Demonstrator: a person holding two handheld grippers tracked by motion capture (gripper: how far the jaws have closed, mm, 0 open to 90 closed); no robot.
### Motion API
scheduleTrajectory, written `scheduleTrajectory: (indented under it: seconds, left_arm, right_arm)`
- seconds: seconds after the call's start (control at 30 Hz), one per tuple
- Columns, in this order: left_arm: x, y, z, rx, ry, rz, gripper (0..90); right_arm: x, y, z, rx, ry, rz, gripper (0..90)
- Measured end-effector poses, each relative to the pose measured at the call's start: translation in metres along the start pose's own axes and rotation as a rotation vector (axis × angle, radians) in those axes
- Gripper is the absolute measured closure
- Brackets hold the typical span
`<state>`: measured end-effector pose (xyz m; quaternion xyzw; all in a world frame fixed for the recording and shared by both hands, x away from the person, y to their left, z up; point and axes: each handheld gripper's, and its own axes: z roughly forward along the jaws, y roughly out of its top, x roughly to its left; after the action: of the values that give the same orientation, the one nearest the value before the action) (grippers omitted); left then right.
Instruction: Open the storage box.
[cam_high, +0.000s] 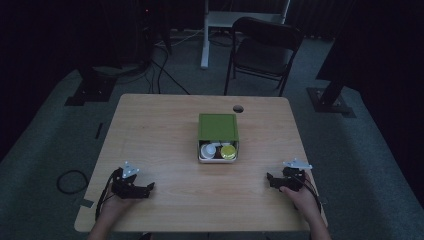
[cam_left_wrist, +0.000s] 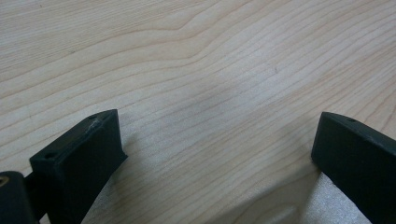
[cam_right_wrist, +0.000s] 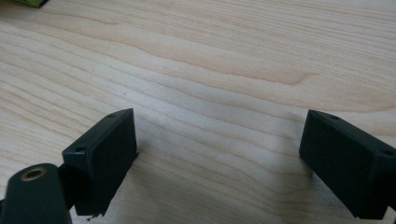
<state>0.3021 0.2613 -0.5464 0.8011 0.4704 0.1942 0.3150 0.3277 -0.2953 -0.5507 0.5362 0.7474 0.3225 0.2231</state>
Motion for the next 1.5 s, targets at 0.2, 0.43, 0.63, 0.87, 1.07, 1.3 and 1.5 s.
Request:
scheduleTrajectory:
  seconds: [0.2,0.43,0.63,0.87,1.07,1.3,1.5]
  left_arm:
    - [0.0,0.0,0.0,0.001,-0.001,0.0,2.1]
    - [0.0,0.0,0.0,0.001,-0.001,0.001,2.1]
    - [0.0,0.0,0.0,0.001,-0.001,0.001,2.1]
    - [0.0,0.0,0.0,0.001,-0.002,0.002,2.1]
    - [0.0,0.0,0.0,0.0,-0.001,0.0,2.1]
    - [0.0,0.0,0.0,0.001,-0.002,0.002,2.1]
    - [0.0,0.0,0.0,0.001,-0.002,0.002,2.1]
  right_arm:
    - [0.0,0.001,0.001,-0.003,0.003,-0.01,10.9]
    - [0.004,0.0,0.0,-0.002,0.011,-0.02,11.2]
    - [0.018,0.004,0.0,-0.003,-0.011,-0.076,11.3]
    - [0.033,0.011,-0.007,-0.05,-0.053,-0.159,11.4]
    - [0.045,0.016,-0.009,-0.062,-0.07,-0.229,11.5]
    - [0.07,0.024,-0.013,-0.095,-0.11,-0.389,13.5]
    - [0.092,0.031,-0.018,-0.138,-0.121,-0.484,14.0]
